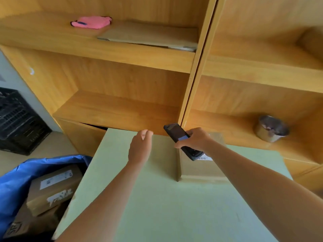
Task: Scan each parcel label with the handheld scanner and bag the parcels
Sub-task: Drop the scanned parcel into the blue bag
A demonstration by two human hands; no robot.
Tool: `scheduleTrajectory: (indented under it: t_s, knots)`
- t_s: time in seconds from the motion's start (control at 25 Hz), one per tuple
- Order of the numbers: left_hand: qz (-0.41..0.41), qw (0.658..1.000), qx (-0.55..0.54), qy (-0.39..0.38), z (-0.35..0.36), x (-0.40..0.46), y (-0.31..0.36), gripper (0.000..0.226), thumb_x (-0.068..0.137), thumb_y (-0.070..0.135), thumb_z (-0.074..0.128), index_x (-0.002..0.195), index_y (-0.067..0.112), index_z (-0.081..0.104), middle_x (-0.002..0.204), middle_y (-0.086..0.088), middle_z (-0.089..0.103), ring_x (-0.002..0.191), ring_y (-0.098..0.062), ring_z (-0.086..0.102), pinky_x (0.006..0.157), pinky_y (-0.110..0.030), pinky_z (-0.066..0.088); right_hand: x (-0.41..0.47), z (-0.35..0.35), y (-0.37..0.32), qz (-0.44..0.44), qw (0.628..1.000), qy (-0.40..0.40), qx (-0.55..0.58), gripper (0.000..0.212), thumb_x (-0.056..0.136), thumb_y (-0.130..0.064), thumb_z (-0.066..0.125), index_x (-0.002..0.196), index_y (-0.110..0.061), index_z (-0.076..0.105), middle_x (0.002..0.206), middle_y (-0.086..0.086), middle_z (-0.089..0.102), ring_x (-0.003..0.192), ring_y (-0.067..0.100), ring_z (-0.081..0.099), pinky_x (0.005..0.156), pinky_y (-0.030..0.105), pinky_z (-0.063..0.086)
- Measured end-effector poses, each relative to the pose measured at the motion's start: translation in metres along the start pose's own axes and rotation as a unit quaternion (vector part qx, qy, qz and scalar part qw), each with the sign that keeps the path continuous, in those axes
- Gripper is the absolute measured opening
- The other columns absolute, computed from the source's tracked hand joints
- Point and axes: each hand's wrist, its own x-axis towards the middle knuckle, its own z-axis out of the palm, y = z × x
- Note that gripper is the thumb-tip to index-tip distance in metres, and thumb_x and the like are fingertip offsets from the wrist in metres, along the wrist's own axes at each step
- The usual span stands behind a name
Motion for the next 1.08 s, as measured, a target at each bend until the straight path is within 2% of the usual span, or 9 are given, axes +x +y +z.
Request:
scheduleTrajectory:
  t_s: [0.12,0.24,0.4,0.52,0.6,0.72,0.84,0.92,1.08]
  knots:
    - [0.010,0.999,0.015,-0.030,0.053,-0.009,0.012,0.041,0.099,0.040,0.039,0.131,0.023,0.058,0.128,0.003,0.060,0.100,-0.011,0.044,0.083,-0.030,0.034,0.000,-0.038,0.058,0.014,0.995,0.015,-0.100,0.050,0.060,-0.054,0.088,0.094,-0.019,0.074,0.085,0.001,0.073,0.070,0.014,0.065,0.061,0.024,0.050]
    - [0.010,0.999,0.006,-0.050,0.099,-0.012,0.017,0.043,0.097,0.042,0.041,0.133,0.025,0.056,0.133,0.002,0.059,0.102,-0.012,0.047,0.087,-0.033,0.040,0.003,-0.068,0.104,0.025,0.985,0.044,-0.165,0.054,0.053,-0.051,0.090,0.093,-0.021,0.071,0.083,-0.001,0.069,0.070,0.014,0.062,0.055,0.024,0.048]
    - [0.014,0.996,0.013,-0.084,0.135,-0.011,0.020,0.038,0.097,0.038,0.045,0.129,0.022,0.059,0.119,0.002,0.062,0.099,-0.015,0.051,0.081,-0.031,0.038,0.004,-0.093,0.141,0.025,0.967,0.075,-0.241,0.061,0.052,-0.045,0.089,0.101,-0.019,0.065,0.086,-0.001,0.064,0.078,0.019,0.062,0.056,0.026,0.050]
    - [0.014,0.995,0.032,-0.095,0.148,-0.001,0.013,0.028,0.096,0.036,0.046,0.116,0.025,0.062,0.112,0.000,0.060,0.099,-0.019,0.052,0.083,-0.034,0.041,0.005,-0.102,0.157,0.027,0.946,0.071,-0.315,0.064,0.058,-0.041,0.089,0.110,-0.017,0.061,0.091,0.000,0.062,0.082,0.022,0.059,0.053,0.025,0.043]
    - [0.001,0.993,0.047,-0.105,0.156,0.007,0.005,0.038,0.093,0.040,0.046,0.127,0.026,0.060,0.127,-0.003,0.059,0.114,-0.022,0.053,0.089,-0.035,0.041,0.007,-0.104,0.166,0.037,0.934,0.064,-0.350,0.065,0.062,-0.041,0.089,0.113,-0.016,0.059,0.087,0.000,0.058,0.083,0.023,0.059,0.056,0.026,0.044]
    - [-0.029,0.991,0.064,-0.111,0.165,0.010,-0.007,0.057,0.091,0.044,0.046,0.144,0.024,0.048,0.147,-0.007,0.047,0.130,-0.025,0.048,0.093,-0.034,0.037,0.012,-0.104,0.177,0.044,0.924,0.066,-0.373,0.066,0.062,-0.040,0.090,0.113,-0.014,0.057,0.080,-0.001,0.053,0.081,0.024,0.061,0.061,0.029,0.050]
    - [-0.048,0.988,0.081,-0.122,0.171,0.011,-0.014,0.061,0.093,0.042,0.047,0.149,0.021,0.041,0.153,-0.008,0.041,0.134,-0.026,0.045,0.100,-0.037,0.037,0.018,-0.102,0.186,0.046,0.924,0.066,-0.374,0.064,0.063,-0.038,0.090,0.112,-0.013,0.057,0.079,0.000,0.053,0.080,0.023,0.062,0.063,0.031,0.054]
    - [-0.058,0.987,0.084,-0.125,0.173,0.011,-0.017,0.064,0.091,0.042,0.048,0.150,0.020,0.039,0.154,-0.009,0.040,0.136,-0.026,0.044,0.105,-0.040,0.037,0.021,-0.102,0.190,0.039,0.918,0.068,-0.389,0.062,0.065,-0.036,0.090,0.112,-0.013,0.057,0.078,-0.001,0.052,0.079,0.022,0.061,0.061,0.030,0.051]
    - [-0.072,0.985,0.074,-0.136,0.173,0.014,-0.019,0.079,0.079,0.048,0.046,0.151,0.018,0.037,0.155,-0.010,0.038,0.137,-0.027,0.043,0.110,-0.044,0.036,0.025,-0.100,0.198,0.040,0.919,0.065,-0.387,0.064,0.066,-0.037,0.090,0.115,-0.013,0.056,0.087,0.002,0.059,0.081,0.022,0.061,0.063,0.030,0.051]
